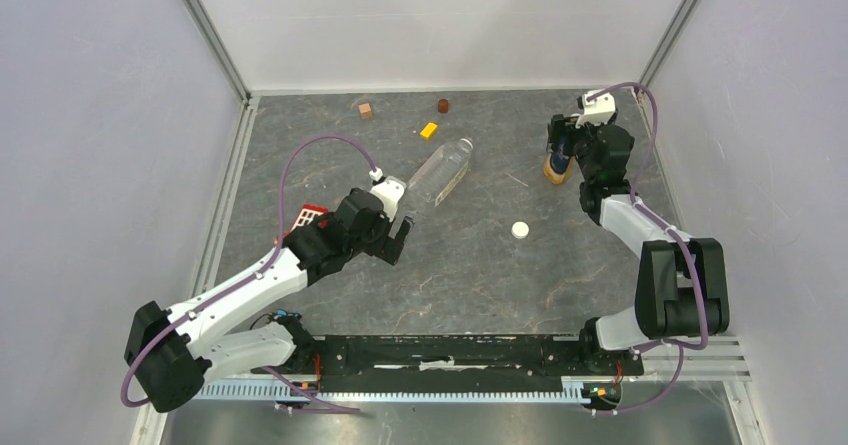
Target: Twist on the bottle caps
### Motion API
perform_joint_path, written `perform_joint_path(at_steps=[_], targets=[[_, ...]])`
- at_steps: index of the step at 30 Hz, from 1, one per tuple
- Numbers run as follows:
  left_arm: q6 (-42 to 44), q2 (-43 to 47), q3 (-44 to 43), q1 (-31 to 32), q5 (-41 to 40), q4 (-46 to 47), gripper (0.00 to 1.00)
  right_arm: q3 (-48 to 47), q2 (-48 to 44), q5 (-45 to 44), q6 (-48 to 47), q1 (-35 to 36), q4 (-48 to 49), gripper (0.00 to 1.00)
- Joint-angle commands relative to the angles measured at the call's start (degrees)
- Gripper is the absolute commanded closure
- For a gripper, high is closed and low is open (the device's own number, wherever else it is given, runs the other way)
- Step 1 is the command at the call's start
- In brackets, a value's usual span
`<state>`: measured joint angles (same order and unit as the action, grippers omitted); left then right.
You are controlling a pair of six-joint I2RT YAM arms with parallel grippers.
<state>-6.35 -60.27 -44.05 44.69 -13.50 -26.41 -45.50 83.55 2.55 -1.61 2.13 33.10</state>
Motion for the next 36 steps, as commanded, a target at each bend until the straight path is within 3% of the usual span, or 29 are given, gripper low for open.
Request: perform_joint_path(at_steps=[1, 12, 16, 27, 36], targets=[[1.16, 0.47, 0.1, -0.21, -0.79, 2.24, 0.0, -0.57, -1.84, -1.4, -0.51, 0.05, 0.74, 0.13], [1.05, -0.52, -0.04, -0.22, 0.16, 3.08, 0.0, -0.96, -5.02, -4.41, -1.01, 0.02, -1.62, 0.05], [0.28, -2.21, -2.14, -0.21, 1.52, 1.97, 0.0, -3.72, -8.24, -6.1, -1.93, 0.0, -7.9, 0.02], [3.49, -18.65, -21.35, -1.97, 3.04, -5.03, 0.0, -11.18, -20.23, -9.7, -0.39, -0.05, -28.96, 0.02], [5.45, -41.61, -43.88, -5.86, 5.09, -7.7, 0.0, -5.45, -31.08, -9.36, 3.67, -0.11, -35.39, 0.02]])
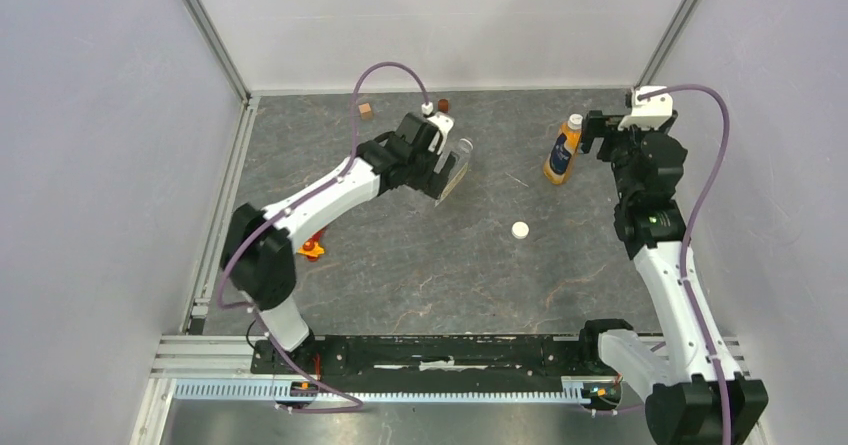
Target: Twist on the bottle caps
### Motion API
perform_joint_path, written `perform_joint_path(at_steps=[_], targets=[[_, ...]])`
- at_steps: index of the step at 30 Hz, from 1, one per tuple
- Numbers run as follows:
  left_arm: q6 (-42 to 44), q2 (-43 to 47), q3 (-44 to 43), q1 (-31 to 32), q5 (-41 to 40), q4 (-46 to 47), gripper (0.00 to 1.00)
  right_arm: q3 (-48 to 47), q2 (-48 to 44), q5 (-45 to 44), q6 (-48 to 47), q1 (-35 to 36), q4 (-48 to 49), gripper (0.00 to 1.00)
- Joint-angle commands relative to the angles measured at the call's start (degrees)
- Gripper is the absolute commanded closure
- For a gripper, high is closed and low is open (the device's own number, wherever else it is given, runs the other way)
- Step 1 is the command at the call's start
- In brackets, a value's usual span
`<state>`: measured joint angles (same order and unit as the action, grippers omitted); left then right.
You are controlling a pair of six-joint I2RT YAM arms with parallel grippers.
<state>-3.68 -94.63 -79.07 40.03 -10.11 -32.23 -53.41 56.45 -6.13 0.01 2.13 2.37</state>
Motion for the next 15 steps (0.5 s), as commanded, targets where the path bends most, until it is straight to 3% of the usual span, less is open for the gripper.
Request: perform_joint_path(at_steps=[1, 12, 15], targets=[[2.76, -9.77, -11.44, -1.5, 1.83, -2.11, 0.0, 3.54, -5.12, -0.5, 2.19, -0.08, -5.0, 0.02], [5.49, -30.47, -30.69, -2.61, 1.94, -4.77, 0.0, 8.45, -12.62, 3.58, 3.55, 0.51, -9.86, 0.02], [5.64, -33.24, -32.61, -2.61, 4.36, -5.3, 0.0, 8.41, -13.39, 3.79, 3.09, 1.0, -11.26, 0.02]])
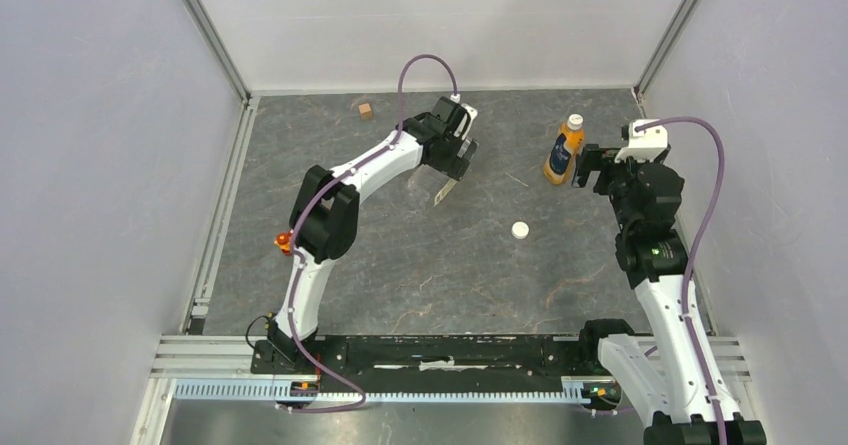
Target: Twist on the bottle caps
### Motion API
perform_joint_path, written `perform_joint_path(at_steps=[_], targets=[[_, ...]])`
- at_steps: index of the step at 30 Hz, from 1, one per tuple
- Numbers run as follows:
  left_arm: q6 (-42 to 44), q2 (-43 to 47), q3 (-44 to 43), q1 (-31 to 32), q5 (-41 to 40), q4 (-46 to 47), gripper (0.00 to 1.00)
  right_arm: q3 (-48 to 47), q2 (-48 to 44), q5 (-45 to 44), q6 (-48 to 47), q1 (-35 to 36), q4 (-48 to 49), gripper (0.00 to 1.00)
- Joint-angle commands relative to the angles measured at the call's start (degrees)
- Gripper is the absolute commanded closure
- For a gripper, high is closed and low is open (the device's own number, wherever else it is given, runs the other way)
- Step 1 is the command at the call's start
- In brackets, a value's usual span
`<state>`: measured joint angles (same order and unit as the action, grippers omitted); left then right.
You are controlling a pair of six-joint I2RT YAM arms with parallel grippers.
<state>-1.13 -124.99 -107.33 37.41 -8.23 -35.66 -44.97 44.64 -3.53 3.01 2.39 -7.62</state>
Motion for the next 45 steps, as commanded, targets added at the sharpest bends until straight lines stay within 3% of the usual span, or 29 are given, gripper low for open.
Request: perform_joint_path(at_steps=[1, 6, 9, 13, 15, 19, 25, 29, 35, 40, 45], targets=[[2.86, -3.5, -4.45, -0.04, 3.55, -1.87, 0.0, -0.2, -1.69, 1.78, -0.16, 1.03, -1.7, 0.02], [1.82, -4.77, -3.1, -0.03, 5.97, -2.55, 0.01, -1.95, -0.85, 6.51, -1.46, 2.38, -4.28, 0.02], [2.65, -2.62, -0.01, -0.04, 7.94, -2.57, 0.12, -3.54, 0.43, 9.91, -1.71, 3.34, -6.61, 0.02], [6.0, 2.16, 6.23, -0.05, 9.64, -2.52, 0.33, -5.57, 3.07, 13.1, -1.78, 4.4, -10.97, 0.02], [7.48, 5.85, 10.71, -0.03, 9.81, -1.66, 0.35, -6.38, 4.4, 13.88, -2.09, 5.0, -13.38, 0.03], [9.64, 16.75, 21.92, -0.05, 10.3, 4.28, 0.42, -7.38, 7.39, 16.28, -2.23, 7.63, -17.21, 0.07], [13.64, 35.05, 38.02, -0.05, 10.67, 15.29, 0.46, -10.75, 14.83, 12.35, -2.54, 18.06, -23.11, 0.08], [15.54, 46.89, 45.36, -0.05, 10.87, 21.02, 0.56, -13.52, 20.6, 10.85, -2.52, 21.58, -26.31, 0.1], [16.61, 63.49, 57.06, -0.05, 12.49, 29.84, 0.62, -18.87, 30.05, 6.92, -4.62, 24.62, -32.72, 0.11], [18.74, 77.9, 70.36, -0.05, 13.27, 42.27, 0.61, -20.38, 34.81, 5.0, -6.56, 24.85, -35.03, 0.11], [24.87, 86.59, 80.93, -0.05, 15.18, 50.05, 0.59, -20.29, 40.32, 3.88, -9.09, 24.78, -35.72, 0.15]])
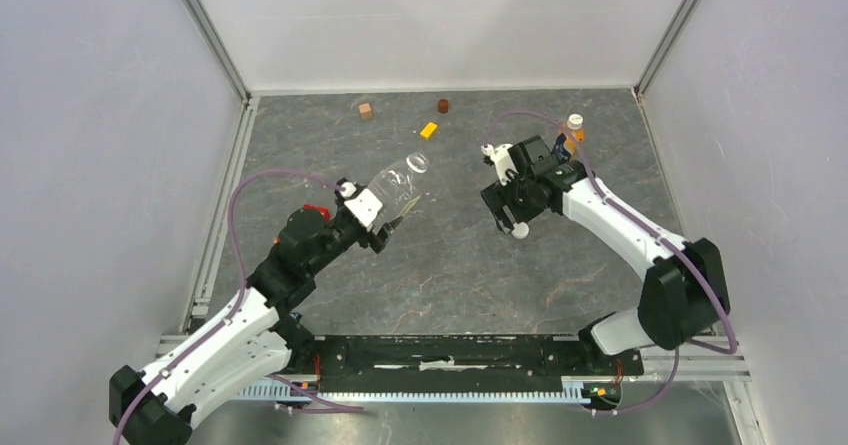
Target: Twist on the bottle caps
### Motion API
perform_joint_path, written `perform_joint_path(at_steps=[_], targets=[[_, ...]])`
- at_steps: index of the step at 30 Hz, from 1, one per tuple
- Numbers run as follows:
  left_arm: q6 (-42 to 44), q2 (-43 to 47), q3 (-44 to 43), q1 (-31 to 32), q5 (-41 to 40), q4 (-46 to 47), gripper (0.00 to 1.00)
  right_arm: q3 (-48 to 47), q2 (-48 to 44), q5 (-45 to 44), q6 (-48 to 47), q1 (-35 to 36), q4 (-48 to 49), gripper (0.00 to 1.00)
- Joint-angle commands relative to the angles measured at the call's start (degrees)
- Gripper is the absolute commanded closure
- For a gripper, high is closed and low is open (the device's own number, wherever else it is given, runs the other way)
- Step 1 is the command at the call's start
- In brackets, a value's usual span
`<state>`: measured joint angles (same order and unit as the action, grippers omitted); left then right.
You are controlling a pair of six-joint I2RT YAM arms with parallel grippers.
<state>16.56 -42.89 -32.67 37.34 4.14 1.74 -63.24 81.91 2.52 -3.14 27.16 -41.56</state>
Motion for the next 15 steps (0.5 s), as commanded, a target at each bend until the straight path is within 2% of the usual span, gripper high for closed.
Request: perform_joint_path(at_steps=[1, 4, 15], targets=[[8.12, 6.31, 8.67, 0.02, 3.03, 15.49, 0.59, -2.15, 4.09, -3.59, -3.35, -0.04, -1.77, 0.16], [11.35, 10.25, 17.57, 0.01, 3.75, 26.44, 0.54, -2.69, 7.65, -4.81, -3.89, -0.25, -1.68, 0.21], [12.31, 10.88, 20.8, 0.03, 1.65, 26.92, 0.57, -1.55, 13.57, -1.42, -5.12, -6.06, 1.19, 0.35]])
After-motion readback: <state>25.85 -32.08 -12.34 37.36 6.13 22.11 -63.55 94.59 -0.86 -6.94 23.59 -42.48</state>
